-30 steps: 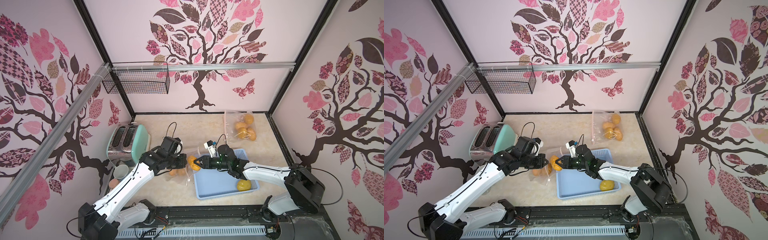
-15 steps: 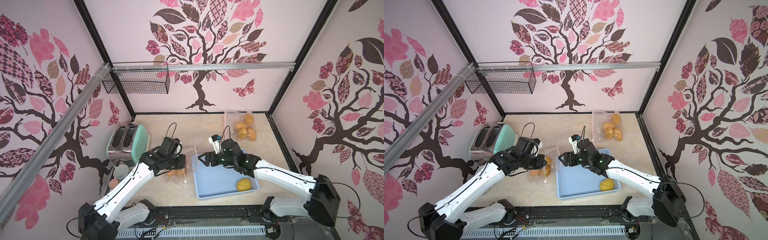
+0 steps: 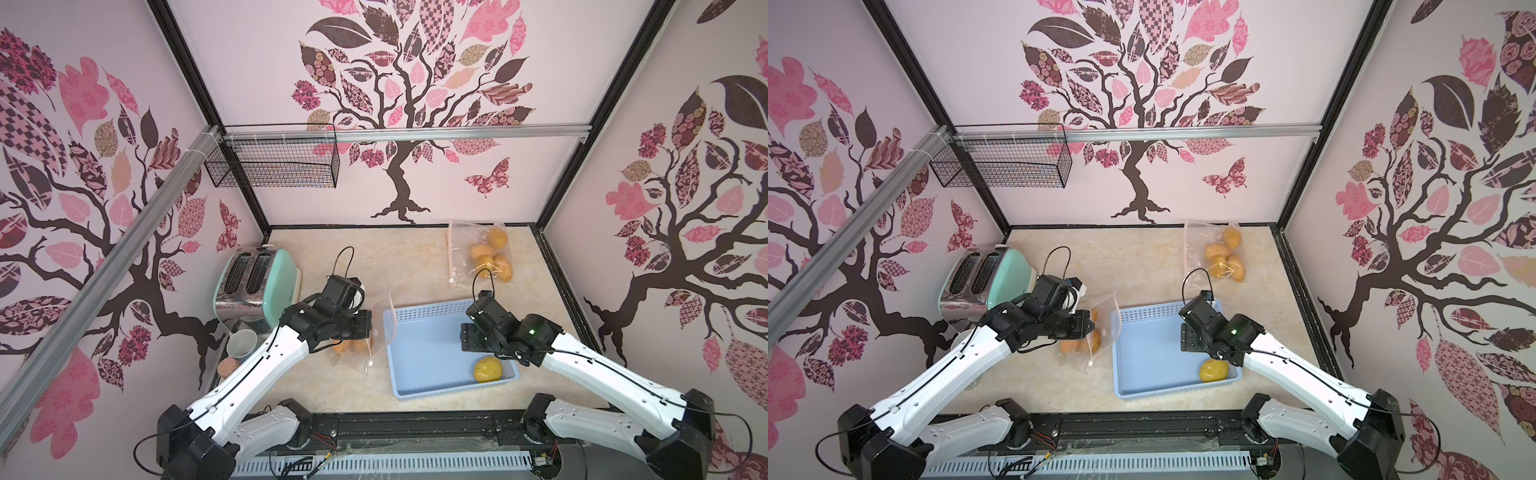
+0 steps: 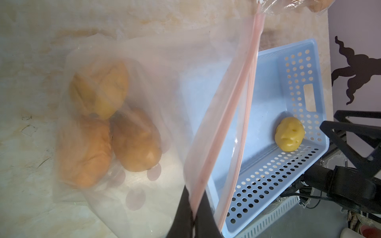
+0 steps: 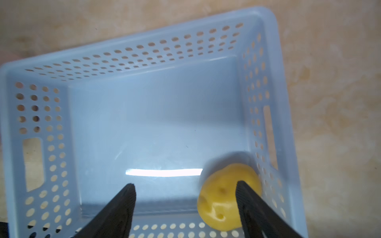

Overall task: Put the potatoes into a zipper bag and zip it
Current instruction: Place the potato into the zipper food storage bag, then adjust the potato in the basket.

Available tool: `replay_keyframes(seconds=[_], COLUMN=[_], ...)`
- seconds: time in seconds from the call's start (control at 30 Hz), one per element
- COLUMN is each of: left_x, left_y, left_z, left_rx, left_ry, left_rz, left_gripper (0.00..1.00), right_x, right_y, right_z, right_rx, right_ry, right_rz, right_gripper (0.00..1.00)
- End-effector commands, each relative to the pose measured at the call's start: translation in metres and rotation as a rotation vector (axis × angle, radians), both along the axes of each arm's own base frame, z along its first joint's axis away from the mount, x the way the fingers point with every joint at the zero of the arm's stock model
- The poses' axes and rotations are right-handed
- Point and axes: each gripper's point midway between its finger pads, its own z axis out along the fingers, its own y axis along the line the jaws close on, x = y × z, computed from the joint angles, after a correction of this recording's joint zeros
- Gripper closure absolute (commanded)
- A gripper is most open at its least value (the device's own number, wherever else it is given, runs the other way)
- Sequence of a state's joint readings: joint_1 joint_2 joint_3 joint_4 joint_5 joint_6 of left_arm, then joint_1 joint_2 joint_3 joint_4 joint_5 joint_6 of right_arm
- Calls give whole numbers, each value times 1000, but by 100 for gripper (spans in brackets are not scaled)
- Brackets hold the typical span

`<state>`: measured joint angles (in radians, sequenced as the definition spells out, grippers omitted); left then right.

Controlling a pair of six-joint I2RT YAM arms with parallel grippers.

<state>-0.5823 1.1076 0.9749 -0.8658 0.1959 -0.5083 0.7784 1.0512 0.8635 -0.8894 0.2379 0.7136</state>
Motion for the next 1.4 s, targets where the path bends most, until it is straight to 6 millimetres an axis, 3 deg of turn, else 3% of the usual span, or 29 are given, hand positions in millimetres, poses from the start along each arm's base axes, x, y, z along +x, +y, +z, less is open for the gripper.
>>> replay_keyframes(seconds=[0.0, 0.27, 0.63, 0.8, 0.97, 1.07, 1.17, 1.23, 1.37], left_x=[-3, -7, -11, -10, -11, -10, -9, -10, -10], left_y=[0, 1, 3, 4, 5, 6, 7, 7, 7], left_z=[-5, -4, -10, -11, -14, -16, -16, -17, -18], left_rx=[-9, -19, -11, -9, 2, 7, 11, 14, 15], left_ry=[-8, -16, -4, -2, 7, 8, 6, 10, 12], left_rz=[-23, -40, -45, -42, -41, -37, -30, -26, -31], left_gripper=[100, 100, 100, 100, 100, 100, 100, 100, 100], right_x=[-21, -17, -23, -17, 7, 11, 15, 23, 27], right_y=[-21, -34, -29, -2, 40, 71, 89, 78, 33], right_z=[-19, -50, -89, -92, -78, -73, -64, -56, -54], right_rx=[-98, -168, -141, -49, 80, 195, 216, 125, -61], right_ry=[119, 177, 277, 304, 250, 257, 238, 190, 127], right_rz=[-41, -86, -119, -58, 69, 160, 251, 247, 159], right_gripper=[21, 20, 16, 16, 16, 16, 17, 15, 12])
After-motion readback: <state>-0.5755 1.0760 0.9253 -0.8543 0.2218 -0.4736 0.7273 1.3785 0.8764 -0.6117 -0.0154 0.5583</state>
